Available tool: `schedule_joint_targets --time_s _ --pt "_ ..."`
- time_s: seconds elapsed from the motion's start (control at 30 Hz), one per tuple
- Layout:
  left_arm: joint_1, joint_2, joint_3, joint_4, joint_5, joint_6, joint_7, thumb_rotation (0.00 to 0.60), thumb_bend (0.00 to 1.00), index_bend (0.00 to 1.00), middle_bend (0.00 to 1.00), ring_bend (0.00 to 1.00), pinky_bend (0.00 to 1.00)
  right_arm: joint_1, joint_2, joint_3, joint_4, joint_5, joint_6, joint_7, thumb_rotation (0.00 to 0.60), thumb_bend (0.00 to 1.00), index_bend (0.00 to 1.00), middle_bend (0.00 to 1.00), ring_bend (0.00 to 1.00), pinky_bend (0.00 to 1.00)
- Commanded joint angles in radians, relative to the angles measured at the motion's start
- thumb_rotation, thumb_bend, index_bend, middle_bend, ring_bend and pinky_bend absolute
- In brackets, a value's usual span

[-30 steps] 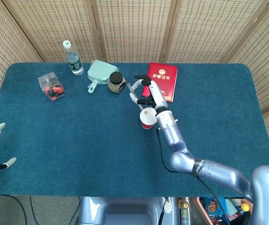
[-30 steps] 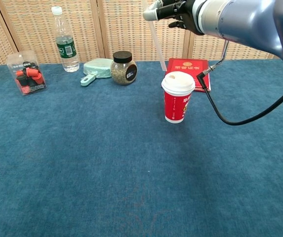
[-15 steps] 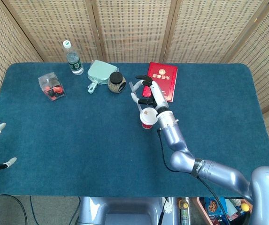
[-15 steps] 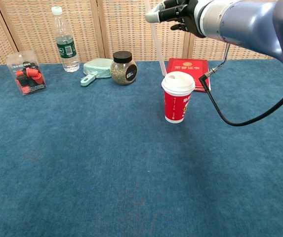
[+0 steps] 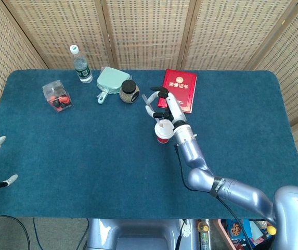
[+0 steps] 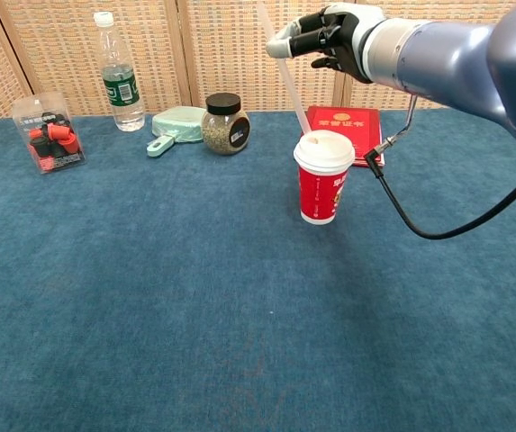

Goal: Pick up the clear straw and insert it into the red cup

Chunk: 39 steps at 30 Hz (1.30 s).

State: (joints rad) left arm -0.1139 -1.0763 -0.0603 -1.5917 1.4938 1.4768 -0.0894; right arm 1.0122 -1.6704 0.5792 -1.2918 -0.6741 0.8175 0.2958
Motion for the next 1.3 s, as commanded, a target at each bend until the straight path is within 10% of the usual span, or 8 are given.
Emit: schedule_joint_targets --time_s 0.03,0.97,1.17,1.3 --pt "-0.001 0.0 0.001 0.001 0.0 -0.002 0.0 0.6 0.1 0.0 0.0 0.0 0.0 -0.004 -0.005 -0.003 0.009 -0.009 -0.006 0.005 0.6 0.46 0.72 0.24 0.0 0.0" --pt "-0.011 -0.007 0.006 0.001 -0.004 -0.025 0.013 0.6 0.11 0.0 0.0 0.0 0.0 -0.102 -0.029 -0.08 0.113 -0.211 -0.1 0.156 0.6 0.45 0.72 0.21 0.0 0.0" --pt "-0.013 -0.009 0.007 0.001 -0.005 -0.028 0.019 0.6 0.11 0.0 0.0 0.0 0.0 -0.112 -0.021 -0.123 0.13 -0.325 -0.09 0.156 0.6 0.05 0.33 0.1 0.0 0.0" --pt "-0.014 -0.01 0.007 0.001 -0.006 -0.03 0.022 0.6 0.11 0.0 0.0 0.0 0.0 -0.122 -0.023 -0.135 0.137 -0.384 -0.072 0.192 0.6 0.0 0.22 0.08 0.0 0.0"
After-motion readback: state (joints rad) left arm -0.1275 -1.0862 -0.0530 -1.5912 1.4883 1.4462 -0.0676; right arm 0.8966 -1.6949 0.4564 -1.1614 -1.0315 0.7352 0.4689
